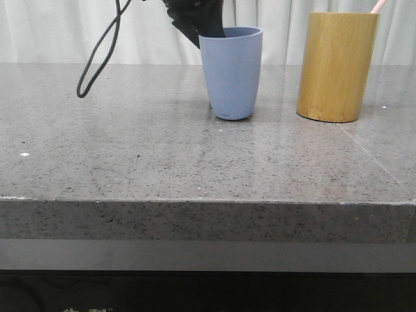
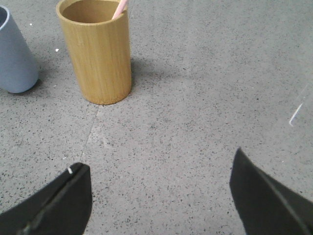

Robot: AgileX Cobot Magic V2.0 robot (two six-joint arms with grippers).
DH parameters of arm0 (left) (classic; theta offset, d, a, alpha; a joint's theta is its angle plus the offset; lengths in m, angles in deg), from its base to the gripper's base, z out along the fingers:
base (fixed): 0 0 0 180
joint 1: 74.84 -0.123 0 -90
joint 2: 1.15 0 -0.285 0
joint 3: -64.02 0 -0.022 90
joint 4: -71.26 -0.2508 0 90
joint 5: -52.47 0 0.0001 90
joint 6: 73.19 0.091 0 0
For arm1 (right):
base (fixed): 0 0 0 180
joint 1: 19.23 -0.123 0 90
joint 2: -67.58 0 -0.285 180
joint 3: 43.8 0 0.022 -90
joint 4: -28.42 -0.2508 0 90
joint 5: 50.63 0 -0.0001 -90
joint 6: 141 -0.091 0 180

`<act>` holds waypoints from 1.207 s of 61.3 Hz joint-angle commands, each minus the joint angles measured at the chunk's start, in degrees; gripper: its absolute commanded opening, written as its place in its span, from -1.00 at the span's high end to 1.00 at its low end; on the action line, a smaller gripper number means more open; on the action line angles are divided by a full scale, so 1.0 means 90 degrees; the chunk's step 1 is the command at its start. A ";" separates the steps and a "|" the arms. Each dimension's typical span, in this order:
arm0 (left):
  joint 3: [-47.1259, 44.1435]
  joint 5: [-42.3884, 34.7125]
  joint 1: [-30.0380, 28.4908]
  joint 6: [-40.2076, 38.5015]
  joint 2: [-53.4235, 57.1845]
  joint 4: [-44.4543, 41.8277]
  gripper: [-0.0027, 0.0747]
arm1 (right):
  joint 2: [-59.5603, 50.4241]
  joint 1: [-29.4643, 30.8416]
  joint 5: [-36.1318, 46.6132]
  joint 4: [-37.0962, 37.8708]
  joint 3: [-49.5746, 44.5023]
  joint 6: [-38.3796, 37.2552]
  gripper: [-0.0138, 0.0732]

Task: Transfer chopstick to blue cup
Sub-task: 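Lift the blue cup with the left gripper and carry it toward the bamboo cup, then set the blue cup down beside the bamboo cup and release it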

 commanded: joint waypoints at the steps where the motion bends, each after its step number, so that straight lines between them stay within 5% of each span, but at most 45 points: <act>1: 0.0222 -0.0224 0.0044 -0.0014 0.0310 0.0127 0.98 | 0.0060 0.0025 0.0390 -0.0046 0.0227 0.0066 -0.68; 9: 0.0222 -0.0177 0.0044 -0.0014 0.0272 0.0140 0.93 | 0.0060 0.0025 0.0390 -0.0046 0.0227 0.0066 -0.68; 25: 0.0222 -0.0260 0.0044 -0.0014 0.0272 0.0172 0.09 | 0.0060 0.0025 0.0390 -0.0046 0.0227 0.0066 -0.68; 50: 0.1194 0.0367 0.0044 -0.0014 0.0285 0.0172 0.10 | 0.0060 0.0025 0.0439 -0.0053 0.0269 0.0042 -0.68; 74: 0.2051 0.1203 0.0021 -0.0326 0.0619 0.0160 0.12 | 0.0785 0.0034 0.0539 -0.0045 0.1118 -0.0817 -0.68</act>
